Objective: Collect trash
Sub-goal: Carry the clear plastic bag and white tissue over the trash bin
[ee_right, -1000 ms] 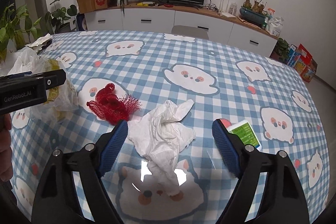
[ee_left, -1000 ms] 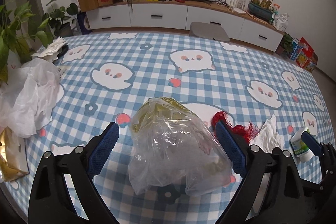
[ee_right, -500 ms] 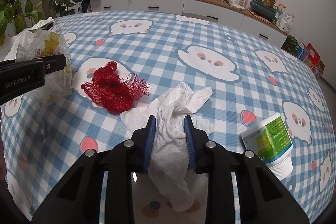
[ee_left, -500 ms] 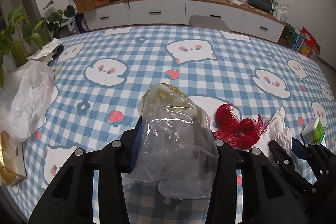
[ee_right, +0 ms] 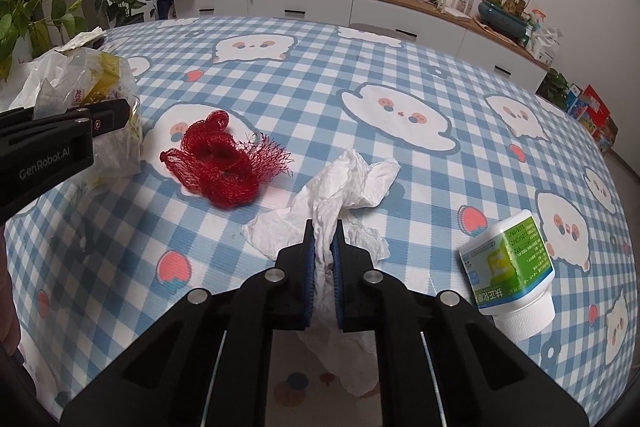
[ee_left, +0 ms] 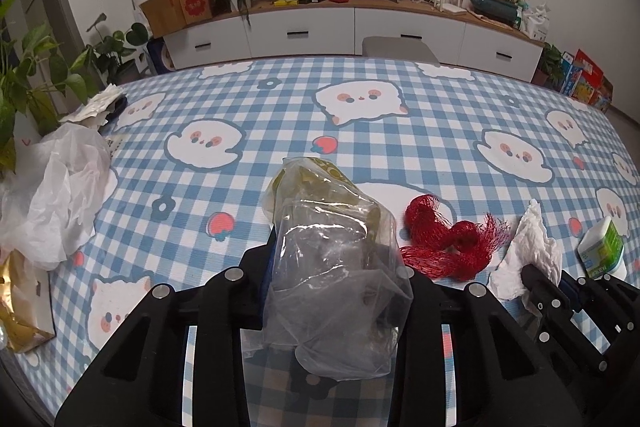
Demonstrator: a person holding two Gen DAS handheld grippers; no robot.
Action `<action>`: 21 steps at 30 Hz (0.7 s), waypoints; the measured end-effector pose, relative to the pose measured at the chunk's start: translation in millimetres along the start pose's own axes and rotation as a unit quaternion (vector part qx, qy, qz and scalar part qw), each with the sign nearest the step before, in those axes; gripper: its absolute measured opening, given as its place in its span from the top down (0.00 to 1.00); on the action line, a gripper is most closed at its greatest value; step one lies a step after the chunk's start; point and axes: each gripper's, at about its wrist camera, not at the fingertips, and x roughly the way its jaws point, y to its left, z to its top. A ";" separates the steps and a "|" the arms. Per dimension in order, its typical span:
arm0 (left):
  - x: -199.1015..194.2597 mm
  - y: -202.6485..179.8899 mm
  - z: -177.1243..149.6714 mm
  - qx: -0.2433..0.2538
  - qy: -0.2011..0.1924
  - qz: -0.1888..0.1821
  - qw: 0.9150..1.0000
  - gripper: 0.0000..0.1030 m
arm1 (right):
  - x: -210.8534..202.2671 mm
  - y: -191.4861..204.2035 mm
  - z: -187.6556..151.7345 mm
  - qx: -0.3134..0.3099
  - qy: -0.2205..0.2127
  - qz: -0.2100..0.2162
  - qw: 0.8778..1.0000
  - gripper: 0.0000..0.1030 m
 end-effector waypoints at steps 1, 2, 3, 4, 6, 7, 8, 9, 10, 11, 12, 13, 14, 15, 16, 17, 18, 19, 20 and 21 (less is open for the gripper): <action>-1.2 0.0 -0.1 0.001 -0.001 -0.001 1.000 0.68 | -1.8 -0.7 0.3 0.000 -0.001 0.000 1.000 0.94; -3.9 -0.4 -0.4 0.001 -0.003 0.000 1.000 0.68 | -3.3 -1.3 1.0 0.002 -0.002 0.001 1.000 0.94; -5.7 -0.3 -0.6 0.001 -0.004 0.000 1.000 0.68 | -5.6 -2.3 1.3 0.004 -0.002 0.003 1.000 0.94; -7.7 -0.1 -0.7 0.001 -0.005 0.001 1.000 0.68 | -7.9 -3.4 1.4 0.006 -0.003 0.004 1.000 0.94; -12.1 2.0 -1.1 -0.001 -0.005 0.000 1.000 0.68 | -12.5 -5.3 2.0 0.009 -0.004 0.005 1.000 0.94; -14.0 3.5 -1.3 -0.003 -0.004 -0.001 1.000 0.68 | -15.2 -6.1 2.3 0.011 -0.004 0.005 1.000 0.94; -16.7 5.3 -1.4 -0.006 -0.003 -0.004 1.000 0.68 | -18.1 -6.9 2.5 0.012 -0.005 0.004 1.000 0.94; -19.2 7.2 -1.3 -0.010 -0.002 -0.010 1.000 0.68 | -21.1 -7.7 2.6 0.014 -0.005 0.004 1.000 0.94; -22.4 8.8 -1.4 -0.012 0.000 -0.015 1.000 0.68 | -24.6 -8.2 2.6 0.015 -0.006 0.005 1.000 0.94; -26.0 9.9 -1.8 -0.014 0.000 -0.015 1.000 0.68 | -28.4 -8.2 2.6 0.014 -0.007 0.003 1.000 0.94; -29.9 10.7 -2.2 -0.016 -0.002 -0.016 1.000 0.68 | -32.4 -8.2 2.3 0.014 -0.008 0.002 1.000 0.95; -33.8 11.1 -2.7 -0.016 -0.001 -0.016 1.000 0.68 | -37.1 -8.6 2.1 0.014 -0.010 0.001 1.000 0.95; -37.6 11.4 -3.6 -0.015 0.000 -0.017 1.000 0.68 | -41.1 -9.0 2.0 0.014 -0.012 0.000 1.000 0.95; -40.7 11.8 -4.6 -0.016 0.002 -0.019 1.000 0.68 | -46.3 -9.7 1.6 0.015 -0.013 -0.002 1.000 0.95; -43.9 12.6 -5.5 -0.017 0.004 -0.020 1.000 0.68 | -51.0 -10.2 1.0 0.016 -0.015 -0.001 1.000 0.95; -47.8 13.3 -6.5 -0.018 0.005 -0.023 1.000 0.68 | -55.8 -10.6 0.2 0.018 -0.016 0.000 1.000 0.95; -52.8 14.1 -7.7 -0.019 0.005 -0.025 1.000 0.68 | -60.3 -11.4 -1.0 0.020 -0.017 0.000 1.000 0.95; -57.4 14.8 -9.2 -0.018 0.004 -0.025 1.000 0.68 | -65.9 -11.8 -2.9 0.022 -0.018 0.000 1.000 0.95; -62.8 15.3 -10.9 -0.018 0.003 -0.025 1.000 0.68 | -70.7 -12.4 -4.8 0.025 -0.019 0.001 1.000 0.95; -68.2 16.6 -12.8 -0.021 0.002 -0.027 0.999 0.68 | -75.3 -13.2 -7.2 0.029 -0.019 0.002 0.999 0.95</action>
